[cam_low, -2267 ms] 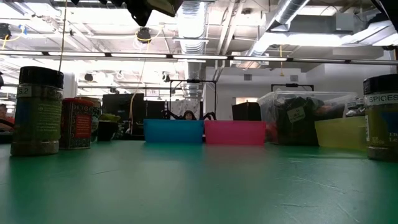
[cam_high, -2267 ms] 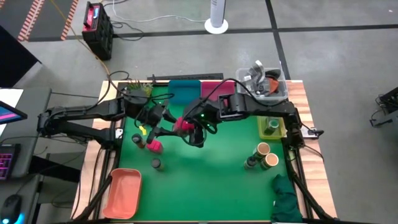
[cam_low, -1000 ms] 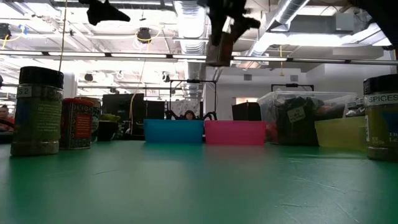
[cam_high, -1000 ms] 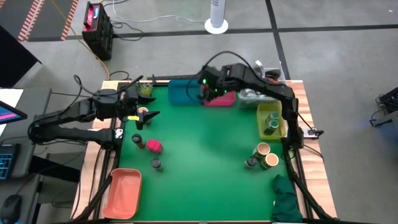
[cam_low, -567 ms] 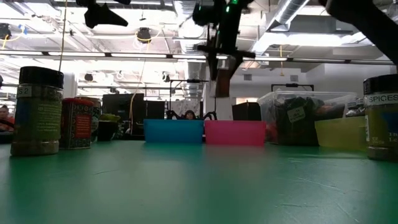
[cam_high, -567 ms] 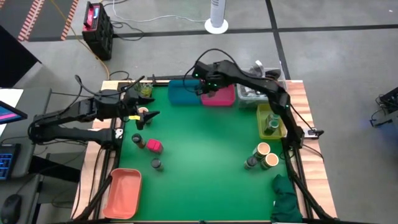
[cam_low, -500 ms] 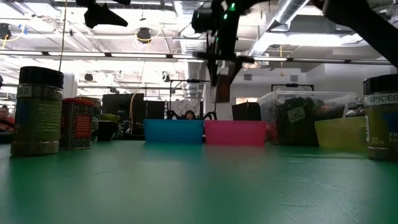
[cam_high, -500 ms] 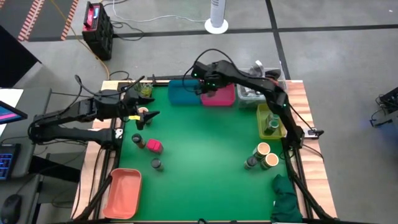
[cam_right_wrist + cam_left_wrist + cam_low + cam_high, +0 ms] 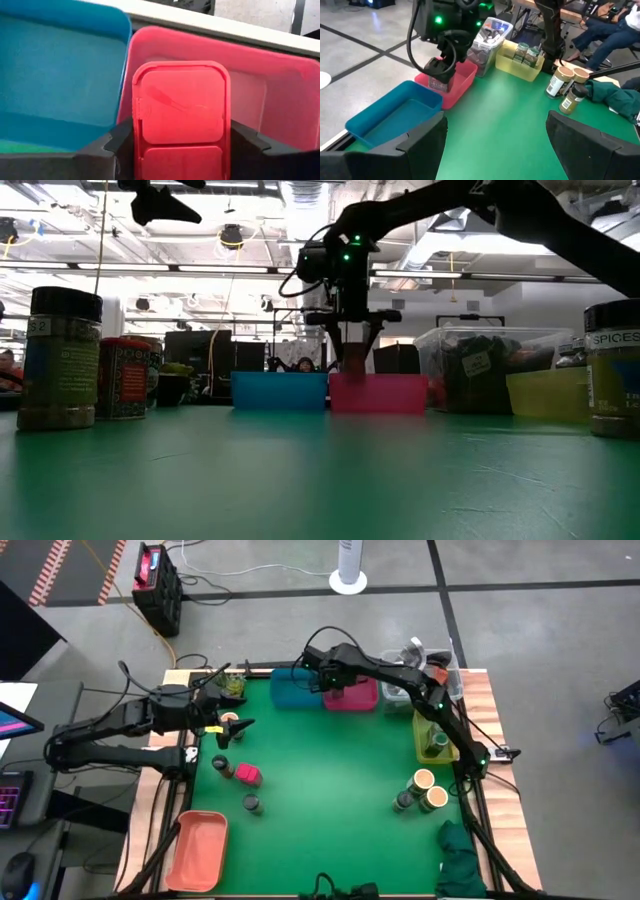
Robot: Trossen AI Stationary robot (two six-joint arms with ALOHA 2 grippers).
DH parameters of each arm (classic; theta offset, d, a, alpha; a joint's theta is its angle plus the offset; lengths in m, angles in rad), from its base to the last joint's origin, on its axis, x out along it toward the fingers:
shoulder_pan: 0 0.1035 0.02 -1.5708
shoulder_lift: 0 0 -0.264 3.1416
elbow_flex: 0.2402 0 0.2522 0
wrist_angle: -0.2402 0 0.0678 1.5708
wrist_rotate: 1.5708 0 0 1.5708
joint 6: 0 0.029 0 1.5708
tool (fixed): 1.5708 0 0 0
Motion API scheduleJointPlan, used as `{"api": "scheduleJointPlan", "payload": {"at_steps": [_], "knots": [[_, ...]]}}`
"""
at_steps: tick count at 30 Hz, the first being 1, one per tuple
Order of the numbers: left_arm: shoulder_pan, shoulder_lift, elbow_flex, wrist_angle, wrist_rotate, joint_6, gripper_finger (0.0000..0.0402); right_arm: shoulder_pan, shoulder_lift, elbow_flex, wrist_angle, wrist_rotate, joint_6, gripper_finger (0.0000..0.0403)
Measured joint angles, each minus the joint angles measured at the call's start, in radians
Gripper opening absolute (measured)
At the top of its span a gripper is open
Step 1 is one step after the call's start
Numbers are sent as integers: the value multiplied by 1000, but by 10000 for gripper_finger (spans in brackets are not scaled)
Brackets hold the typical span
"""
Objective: Sort spices by type
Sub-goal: Put the right red spice can into the red bin
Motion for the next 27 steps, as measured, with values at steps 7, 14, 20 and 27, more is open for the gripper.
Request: {"api": "scheduleJointPlan", "payload": {"at_steps": [7, 14, 20, 27], "knots": [[0, -7, 0, -3, -14, 4, 322, -14, -1, 0, 33, 18, 26, 245], [0, -6, 0, -2, -51, -2, 322, -33, -1, 0, 30, 41, 54, 245], [0, -6, 0, -2, -59, -4, 322, -38, -1, 0, 20, 38, 54, 245], [0, -6, 0, -2, -59, -4, 322, -37, 14, 0, -14, -12, 53, 245]]}}
